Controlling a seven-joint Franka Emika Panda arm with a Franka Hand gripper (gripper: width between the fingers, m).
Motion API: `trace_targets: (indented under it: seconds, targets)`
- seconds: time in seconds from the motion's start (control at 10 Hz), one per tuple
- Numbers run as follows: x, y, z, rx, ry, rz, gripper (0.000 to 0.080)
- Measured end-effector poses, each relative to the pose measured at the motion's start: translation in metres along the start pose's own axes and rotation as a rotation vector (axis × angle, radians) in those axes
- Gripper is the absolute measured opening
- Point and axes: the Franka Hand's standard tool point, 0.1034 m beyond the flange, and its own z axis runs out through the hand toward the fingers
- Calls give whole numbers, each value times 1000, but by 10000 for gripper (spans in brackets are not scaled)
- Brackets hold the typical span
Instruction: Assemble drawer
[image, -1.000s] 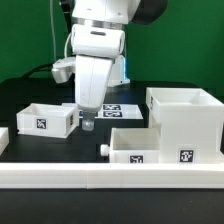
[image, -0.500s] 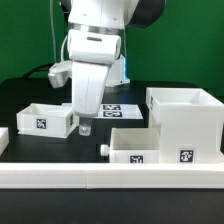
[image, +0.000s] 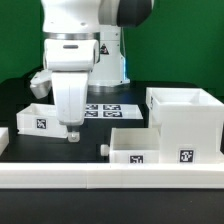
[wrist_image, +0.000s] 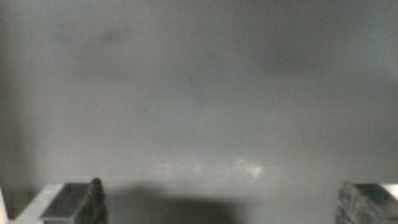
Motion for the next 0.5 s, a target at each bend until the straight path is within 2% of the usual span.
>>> trace_targets:
  seconds: [0.2, 0.5]
  targets:
    - [8, 5, 7, 4, 35, 3, 649]
    - [40, 16, 12, 8, 42, 7, 649]
